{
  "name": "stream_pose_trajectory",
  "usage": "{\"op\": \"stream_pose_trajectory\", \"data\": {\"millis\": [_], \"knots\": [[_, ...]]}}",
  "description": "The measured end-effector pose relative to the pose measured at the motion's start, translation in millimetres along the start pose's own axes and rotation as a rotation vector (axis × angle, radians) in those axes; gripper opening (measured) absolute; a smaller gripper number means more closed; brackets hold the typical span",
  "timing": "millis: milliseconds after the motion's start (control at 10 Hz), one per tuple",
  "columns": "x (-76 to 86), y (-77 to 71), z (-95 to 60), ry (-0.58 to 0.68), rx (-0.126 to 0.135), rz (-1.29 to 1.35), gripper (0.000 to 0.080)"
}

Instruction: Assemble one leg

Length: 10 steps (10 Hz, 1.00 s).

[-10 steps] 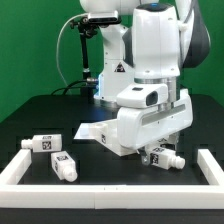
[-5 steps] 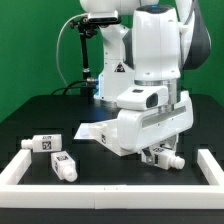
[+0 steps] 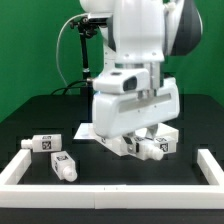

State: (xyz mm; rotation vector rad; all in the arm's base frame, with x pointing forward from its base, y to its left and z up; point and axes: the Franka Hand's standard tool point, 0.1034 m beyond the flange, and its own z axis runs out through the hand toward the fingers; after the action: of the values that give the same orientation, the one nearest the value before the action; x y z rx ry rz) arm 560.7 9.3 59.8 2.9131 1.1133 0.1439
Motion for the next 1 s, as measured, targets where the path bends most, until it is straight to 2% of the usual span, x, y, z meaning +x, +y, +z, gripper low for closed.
{"op": "stream_pose_trajectory", "data": {"millis": [100, 200, 300, 400, 500, 600, 700, 1000], "knots": [[36.1, -6.5, -25.1, -0.014, -0.012, 0.046, 0.0282], [82.7, -7.5, -48.0, 0.039, -0.042, 0.000, 0.0282], [78.4, -2.4, -36.4, 0.061, -0.061, 0.034, 0.0282], [63.9, -11.6, -17.2, 0.012, -0.031, 0.106, 0.0282], [70.5, -10.9, -28.4, 0.017, -0.033, 0.099, 0.0282], [69.8, -10.2, -30.9, 0.023, -0.037, 0.099, 0.0282], [67.8, -11.5, -25.9, 0.016, -0.032, 0.099, 0.0284], [67.4, -11.7, -25.1, 0.015, -0.031, 0.099, 0.0284]]}}
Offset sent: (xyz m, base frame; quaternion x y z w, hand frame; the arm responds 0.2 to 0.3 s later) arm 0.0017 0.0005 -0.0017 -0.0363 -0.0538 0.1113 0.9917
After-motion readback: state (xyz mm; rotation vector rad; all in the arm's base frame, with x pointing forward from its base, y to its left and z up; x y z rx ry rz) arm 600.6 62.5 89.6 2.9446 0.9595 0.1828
